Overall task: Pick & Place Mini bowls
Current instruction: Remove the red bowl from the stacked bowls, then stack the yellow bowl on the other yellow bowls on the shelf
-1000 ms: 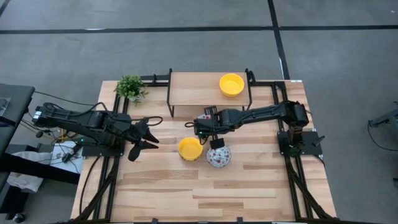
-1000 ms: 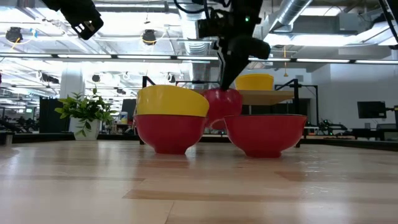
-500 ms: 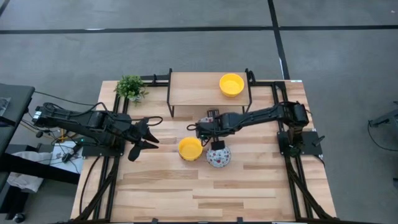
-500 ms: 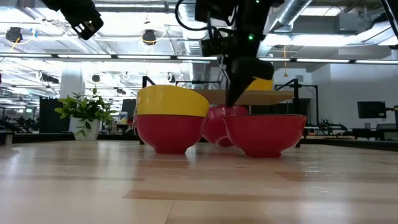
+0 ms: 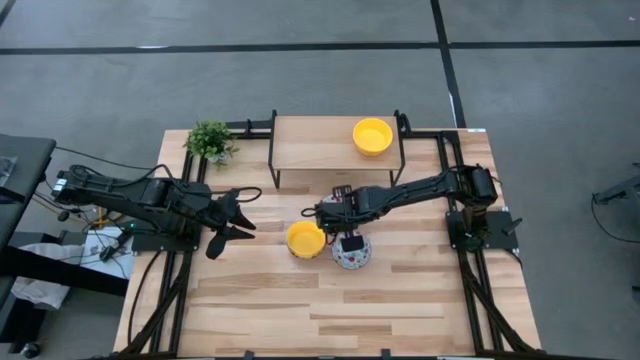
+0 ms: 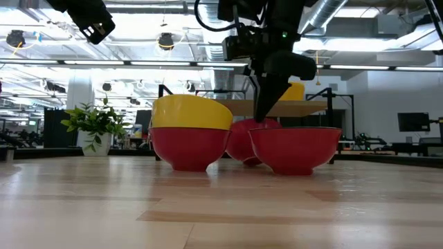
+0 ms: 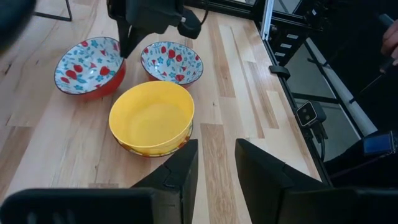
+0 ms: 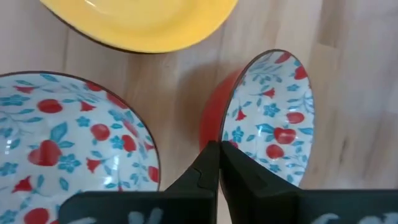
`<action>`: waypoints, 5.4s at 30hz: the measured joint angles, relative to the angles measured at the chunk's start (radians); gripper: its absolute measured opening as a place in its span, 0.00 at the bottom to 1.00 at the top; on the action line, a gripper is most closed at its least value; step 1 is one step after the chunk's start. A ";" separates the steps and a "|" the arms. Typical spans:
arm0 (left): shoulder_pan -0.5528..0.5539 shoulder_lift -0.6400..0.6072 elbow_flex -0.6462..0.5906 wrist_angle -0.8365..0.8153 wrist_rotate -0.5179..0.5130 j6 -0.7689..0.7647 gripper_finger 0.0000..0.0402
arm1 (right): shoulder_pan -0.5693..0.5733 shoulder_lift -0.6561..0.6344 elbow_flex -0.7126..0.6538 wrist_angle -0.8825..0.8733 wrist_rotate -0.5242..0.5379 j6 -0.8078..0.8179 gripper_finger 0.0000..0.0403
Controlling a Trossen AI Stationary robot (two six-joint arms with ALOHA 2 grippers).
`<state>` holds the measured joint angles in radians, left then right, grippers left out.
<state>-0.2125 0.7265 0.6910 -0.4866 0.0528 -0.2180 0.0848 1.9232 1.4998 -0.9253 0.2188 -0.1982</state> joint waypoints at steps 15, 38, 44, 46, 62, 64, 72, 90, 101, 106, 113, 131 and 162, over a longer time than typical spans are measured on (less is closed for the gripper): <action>0.000 0.000 0.000 0.000 0.000 0.000 0.26 | -0.002 0.000 0.000 -0.001 -0.089 0.007 0.18; 0.007 0.166 0.000 0.145 -0.014 0.104 0.26 | 0.018 -0.114 0.066 -0.079 -0.035 0.098 0.19; 0.007 0.252 0.000 0.235 -0.054 0.192 0.26 | 0.032 -0.258 0.068 -0.059 -0.033 0.149 0.19; 0.007 0.276 0.000 0.255 -0.063 0.225 0.26 | 0.034 -0.296 0.068 -0.063 -0.033 0.161 0.19; 0.045 0.473 0.000 0.345 -0.061 0.417 0.26 | 0.088 -0.473 0.066 -0.161 -0.007 0.221 0.19; 0.051 0.489 0.000 0.346 -0.032 0.459 0.26 | 0.095 -0.486 0.066 -0.174 -0.007 0.230 0.19; 0.048 0.567 0.000 0.337 0.008 0.569 0.26 | 0.121 -0.515 0.066 -0.206 -0.008 0.270 0.19; 0.048 0.615 0.000 0.344 0.009 0.672 0.26 | 0.134 -0.513 0.066 -0.224 -0.008 0.278 0.19; 0.051 0.643 0.000 0.342 0.006 0.712 0.26 | 0.129 -0.512 0.066 -0.223 -0.007 0.278 0.19; 0.051 0.643 0.000 0.347 0.001 0.712 0.26 | 0.129 -0.512 0.066 -0.219 -0.007 0.278 0.19; 0.051 0.643 0.000 0.349 0.014 0.712 0.22 | 0.129 -0.512 0.066 -0.219 -0.007 0.278 0.19; 0.048 0.635 0.000 0.362 0.022 0.760 0.02 | 0.129 -0.512 0.066 -0.219 -0.007 0.279 0.19; 0.054 0.303 0.091 0.120 -0.260 0.673 0.02 | 0.074 -0.511 0.066 0.108 0.262 0.665 0.19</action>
<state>-0.1589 1.0299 0.7825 -0.3661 -0.2067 0.4549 0.1586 1.4120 1.5658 -0.8174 0.4806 0.4673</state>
